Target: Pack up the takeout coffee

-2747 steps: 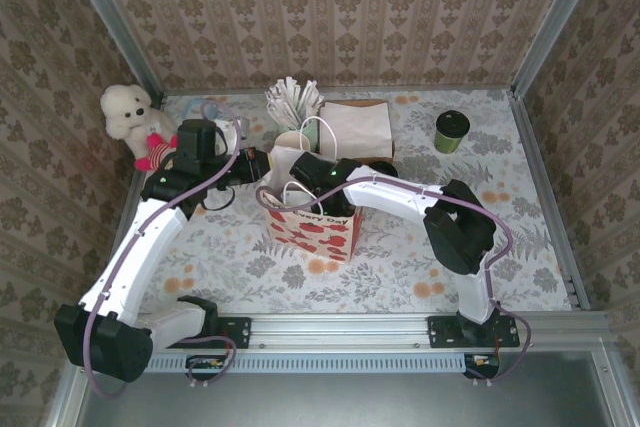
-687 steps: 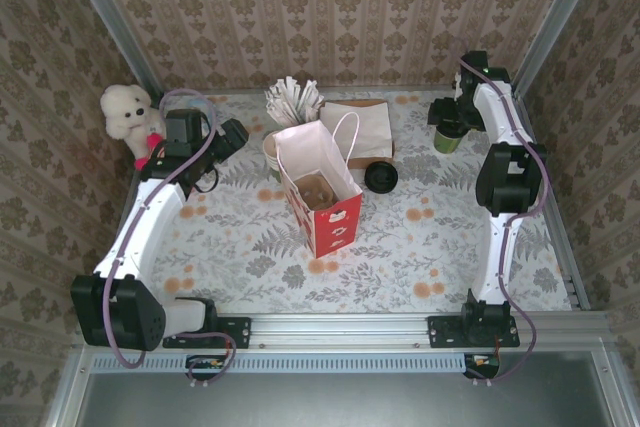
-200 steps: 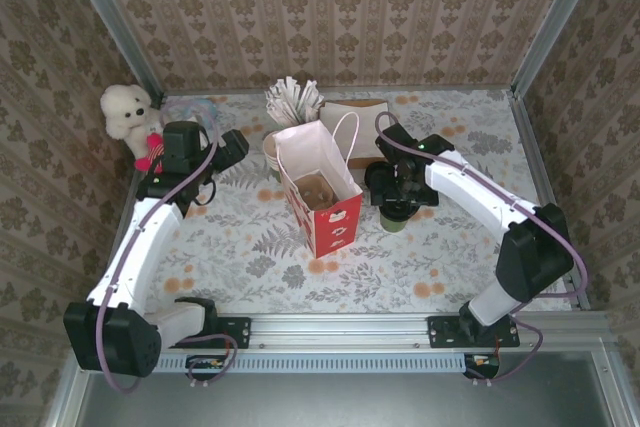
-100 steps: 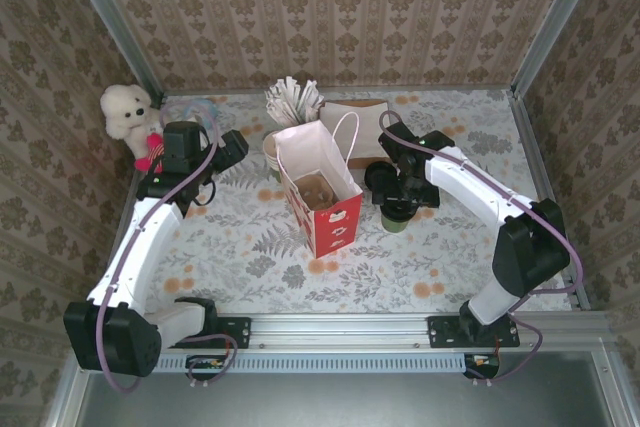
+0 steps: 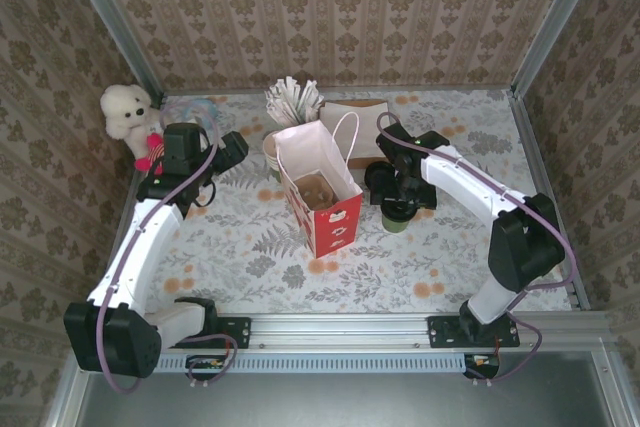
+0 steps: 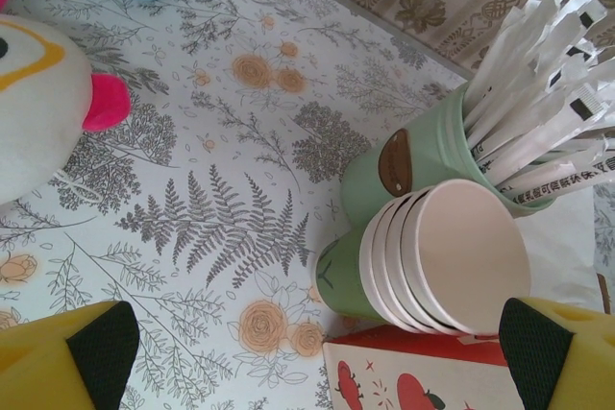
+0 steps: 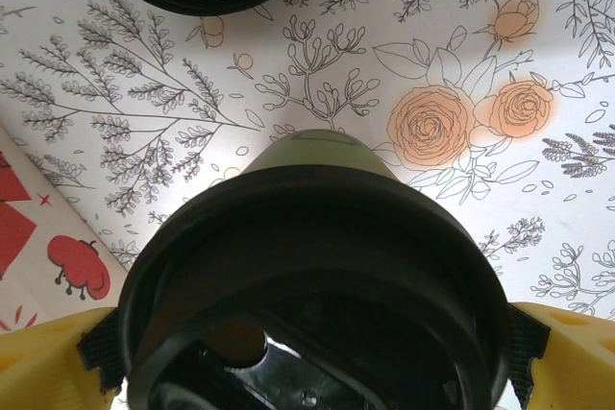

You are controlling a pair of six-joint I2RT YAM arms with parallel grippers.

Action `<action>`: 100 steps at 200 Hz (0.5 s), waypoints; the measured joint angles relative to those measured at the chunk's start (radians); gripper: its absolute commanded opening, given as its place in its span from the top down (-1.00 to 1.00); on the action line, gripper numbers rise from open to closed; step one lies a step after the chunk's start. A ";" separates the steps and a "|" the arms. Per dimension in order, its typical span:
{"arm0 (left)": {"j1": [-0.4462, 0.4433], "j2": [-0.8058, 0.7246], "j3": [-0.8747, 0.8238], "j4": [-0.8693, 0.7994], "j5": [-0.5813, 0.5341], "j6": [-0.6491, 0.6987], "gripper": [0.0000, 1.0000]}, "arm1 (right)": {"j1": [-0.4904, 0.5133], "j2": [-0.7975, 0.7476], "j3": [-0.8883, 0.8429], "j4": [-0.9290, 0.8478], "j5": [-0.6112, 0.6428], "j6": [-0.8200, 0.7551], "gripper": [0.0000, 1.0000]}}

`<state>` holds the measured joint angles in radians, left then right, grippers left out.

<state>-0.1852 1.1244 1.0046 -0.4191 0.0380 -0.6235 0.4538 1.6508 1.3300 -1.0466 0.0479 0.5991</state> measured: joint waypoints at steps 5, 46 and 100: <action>0.001 -0.004 -0.003 0.004 0.000 0.000 -1.00 | 0.000 0.002 0.000 -0.002 0.001 0.000 -1.00; 0.003 -0.024 -0.023 0.015 0.003 0.000 -1.00 | 0.000 0.003 0.003 -0.013 0.006 0.000 -1.00; 0.003 -0.024 -0.024 0.018 0.010 0.000 -1.00 | 0.000 0.025 0.033 -0.041 0.005 0.000 -1.00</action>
<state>-0.1818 1.1000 0.9810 -0.4007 0.0483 -0.6231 0.4541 1.6760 1.3628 -1.0878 0.0528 0.5995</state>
